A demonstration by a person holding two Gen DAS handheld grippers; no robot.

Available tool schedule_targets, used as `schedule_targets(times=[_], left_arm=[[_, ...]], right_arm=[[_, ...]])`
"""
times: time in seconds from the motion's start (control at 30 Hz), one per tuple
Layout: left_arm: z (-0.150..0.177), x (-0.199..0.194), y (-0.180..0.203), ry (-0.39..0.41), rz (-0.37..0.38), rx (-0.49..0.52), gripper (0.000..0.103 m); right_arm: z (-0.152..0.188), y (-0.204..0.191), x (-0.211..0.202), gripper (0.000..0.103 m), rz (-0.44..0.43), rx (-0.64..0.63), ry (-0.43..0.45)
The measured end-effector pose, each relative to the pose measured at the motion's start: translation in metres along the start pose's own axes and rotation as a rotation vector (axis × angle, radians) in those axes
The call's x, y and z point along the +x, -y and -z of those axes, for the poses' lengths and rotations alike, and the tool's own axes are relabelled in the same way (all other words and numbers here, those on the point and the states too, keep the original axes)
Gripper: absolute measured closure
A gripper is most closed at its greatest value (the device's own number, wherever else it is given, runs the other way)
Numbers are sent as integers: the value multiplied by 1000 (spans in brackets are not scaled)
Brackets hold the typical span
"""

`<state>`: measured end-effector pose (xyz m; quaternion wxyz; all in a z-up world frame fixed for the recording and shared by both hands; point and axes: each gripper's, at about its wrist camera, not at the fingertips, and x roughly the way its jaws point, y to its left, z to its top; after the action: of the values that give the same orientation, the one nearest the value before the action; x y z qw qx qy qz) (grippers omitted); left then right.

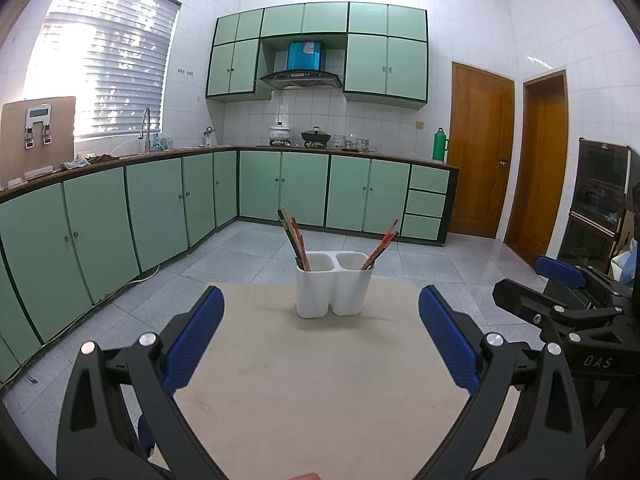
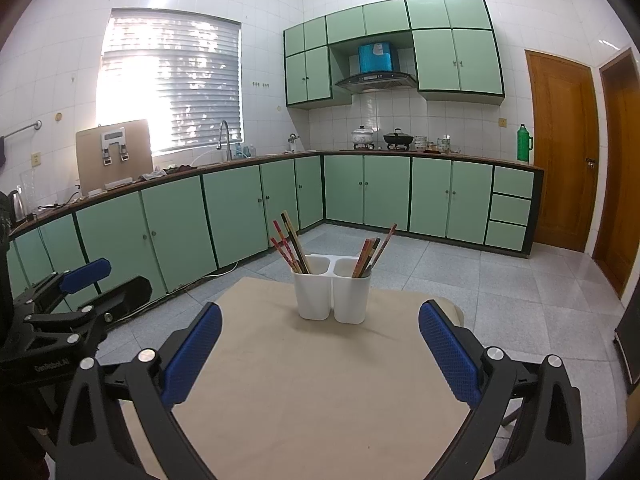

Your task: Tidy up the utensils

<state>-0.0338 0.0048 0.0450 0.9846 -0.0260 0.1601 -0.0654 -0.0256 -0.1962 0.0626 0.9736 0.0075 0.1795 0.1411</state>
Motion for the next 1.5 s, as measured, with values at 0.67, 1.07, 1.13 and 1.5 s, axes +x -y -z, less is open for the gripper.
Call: schedule_targets(times=[0.67, 1.07, 1.13, 1.5], left_arm=[[-2, -1, -2, -5, -2, -2, 8], [-3, 0, 0, -14, -1, -10, 8], [-2, 1, 0, -16, -1, -10, 8], [-1, 3, 1, -21, -3, -10, 8]], right_arm=[[-2, 0, 0, 6, 0, 0, -4], [0, 0, 2, 6, 3, -1, -9], [0, 0, 2, 6, 3, -2, -9], [5, 1, 4, 6, 5, -2, -12]])
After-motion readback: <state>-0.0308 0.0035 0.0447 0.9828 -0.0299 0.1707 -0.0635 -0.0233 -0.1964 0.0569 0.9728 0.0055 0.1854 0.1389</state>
